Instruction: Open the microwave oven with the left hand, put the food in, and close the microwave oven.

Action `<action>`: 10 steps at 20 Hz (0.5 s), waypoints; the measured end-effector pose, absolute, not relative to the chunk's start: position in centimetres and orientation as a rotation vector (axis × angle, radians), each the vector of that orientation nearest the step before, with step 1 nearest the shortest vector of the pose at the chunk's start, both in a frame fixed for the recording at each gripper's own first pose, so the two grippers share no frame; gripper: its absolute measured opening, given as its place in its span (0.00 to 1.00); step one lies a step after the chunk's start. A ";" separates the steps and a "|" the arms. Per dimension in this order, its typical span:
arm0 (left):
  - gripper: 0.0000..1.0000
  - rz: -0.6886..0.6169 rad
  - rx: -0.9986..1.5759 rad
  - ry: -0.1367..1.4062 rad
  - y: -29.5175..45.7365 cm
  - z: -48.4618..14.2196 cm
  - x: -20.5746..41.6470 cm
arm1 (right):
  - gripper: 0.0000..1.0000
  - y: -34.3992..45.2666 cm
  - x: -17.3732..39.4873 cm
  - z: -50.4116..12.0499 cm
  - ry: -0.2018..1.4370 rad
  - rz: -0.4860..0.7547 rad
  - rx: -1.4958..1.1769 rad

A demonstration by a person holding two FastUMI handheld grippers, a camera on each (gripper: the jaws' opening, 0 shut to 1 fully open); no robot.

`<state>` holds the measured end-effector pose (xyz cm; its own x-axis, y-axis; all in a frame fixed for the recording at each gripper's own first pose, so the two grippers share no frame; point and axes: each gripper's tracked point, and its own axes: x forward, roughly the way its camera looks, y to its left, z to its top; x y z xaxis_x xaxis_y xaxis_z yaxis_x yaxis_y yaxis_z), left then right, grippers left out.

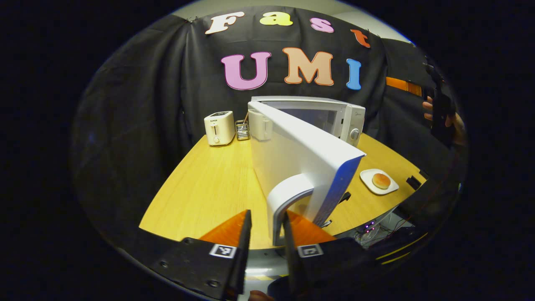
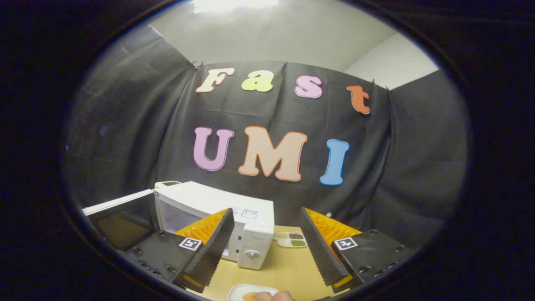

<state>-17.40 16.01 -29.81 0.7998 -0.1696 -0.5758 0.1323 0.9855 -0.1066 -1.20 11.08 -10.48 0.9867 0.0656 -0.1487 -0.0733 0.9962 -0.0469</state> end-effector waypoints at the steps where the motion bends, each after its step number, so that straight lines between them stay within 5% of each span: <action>1: 0.65 -0.166 -0.042 0.623 16.5 -30.2 -17.8 | 0.97 10.7 -1.7 -12.2 0.186 0.057 -0.036; 3: 0.76 -0.161 -0.006 0.600 17.3 -28.8 -17.9 | 0.97 9.8 -2.4 -15.4 0.252 0.033 -0.022; 10: 0.72 -0.140 0.117 0.523 20.3 -23.4 -18.0 | 0.98 9.8 -6.5 -29.7 0.563 0.075 -0.011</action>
<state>-17.97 20.32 -23.38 0.8570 -0.1029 -0.5050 0.1627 0.9838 0.0757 -6.45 9.75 -29.66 0.8429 0.0681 -0.5338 -0.0740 0.9972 0.0105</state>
